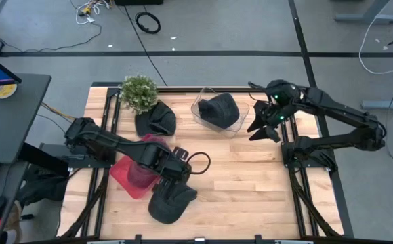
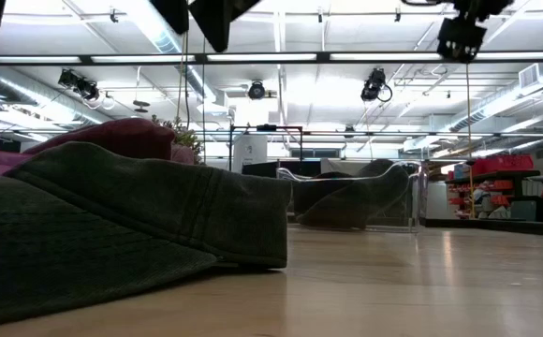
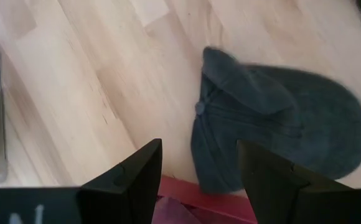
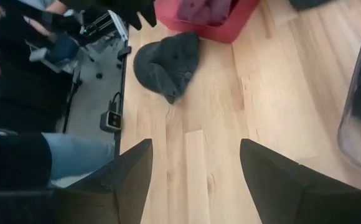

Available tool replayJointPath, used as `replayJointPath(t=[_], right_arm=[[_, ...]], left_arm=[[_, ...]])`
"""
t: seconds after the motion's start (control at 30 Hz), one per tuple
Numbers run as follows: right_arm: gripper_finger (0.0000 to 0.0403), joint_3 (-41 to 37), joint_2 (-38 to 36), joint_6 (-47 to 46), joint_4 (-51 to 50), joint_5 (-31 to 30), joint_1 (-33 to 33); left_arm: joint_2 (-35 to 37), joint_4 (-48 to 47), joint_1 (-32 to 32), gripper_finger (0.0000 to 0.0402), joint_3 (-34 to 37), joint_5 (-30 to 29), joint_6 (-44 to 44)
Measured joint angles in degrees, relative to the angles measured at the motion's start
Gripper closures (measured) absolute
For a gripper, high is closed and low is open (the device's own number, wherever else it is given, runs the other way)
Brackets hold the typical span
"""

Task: Pick & Place hat
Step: Put the bottom black cap into the transparent bin

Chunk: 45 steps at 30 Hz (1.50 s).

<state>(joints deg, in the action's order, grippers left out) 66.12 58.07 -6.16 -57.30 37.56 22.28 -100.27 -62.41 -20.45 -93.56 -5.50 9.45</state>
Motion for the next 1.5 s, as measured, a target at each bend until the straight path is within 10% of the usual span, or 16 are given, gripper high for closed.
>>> replayJointPath(t=[0.5,1.5], right_arm=[[0.0158,-15.0,-6.5,-13.7,20.0,3.4,-4.8],[0.0158,-15.0,-6.4,-20.2,31.0,4.2,-5.7]], left_arm=[[-6.8,0.9,-1.3,0.0193,0.1,20.8,5.2],[-19.1,0.2,-3.5,0.0218,0.3,19.9,3.8]])
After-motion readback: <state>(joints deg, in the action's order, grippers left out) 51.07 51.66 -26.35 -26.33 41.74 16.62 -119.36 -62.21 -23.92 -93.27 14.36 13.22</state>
